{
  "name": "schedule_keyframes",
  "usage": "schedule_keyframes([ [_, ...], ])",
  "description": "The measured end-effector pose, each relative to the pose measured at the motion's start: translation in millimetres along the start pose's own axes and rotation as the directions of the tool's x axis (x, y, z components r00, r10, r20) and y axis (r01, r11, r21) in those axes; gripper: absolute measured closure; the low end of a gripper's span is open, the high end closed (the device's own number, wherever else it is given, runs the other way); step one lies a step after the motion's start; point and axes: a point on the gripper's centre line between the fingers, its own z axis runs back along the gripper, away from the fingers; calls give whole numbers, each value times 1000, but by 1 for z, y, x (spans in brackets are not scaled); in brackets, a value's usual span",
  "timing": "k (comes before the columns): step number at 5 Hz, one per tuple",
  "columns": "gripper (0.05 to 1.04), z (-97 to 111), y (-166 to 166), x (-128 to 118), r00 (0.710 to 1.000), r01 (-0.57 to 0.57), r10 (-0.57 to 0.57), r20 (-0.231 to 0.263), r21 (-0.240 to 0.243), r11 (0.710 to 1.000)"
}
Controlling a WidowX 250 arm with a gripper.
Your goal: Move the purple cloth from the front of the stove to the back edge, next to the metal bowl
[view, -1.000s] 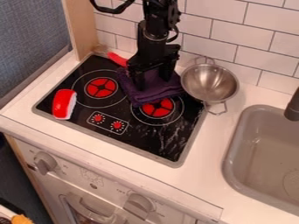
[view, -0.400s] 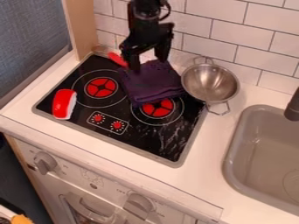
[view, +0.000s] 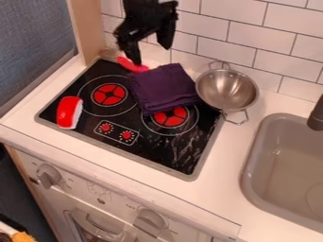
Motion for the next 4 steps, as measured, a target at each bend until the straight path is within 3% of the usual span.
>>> schedule_keyframes([
  [4,83,0,0,1,1000,-5,5,2,0,1000],
])
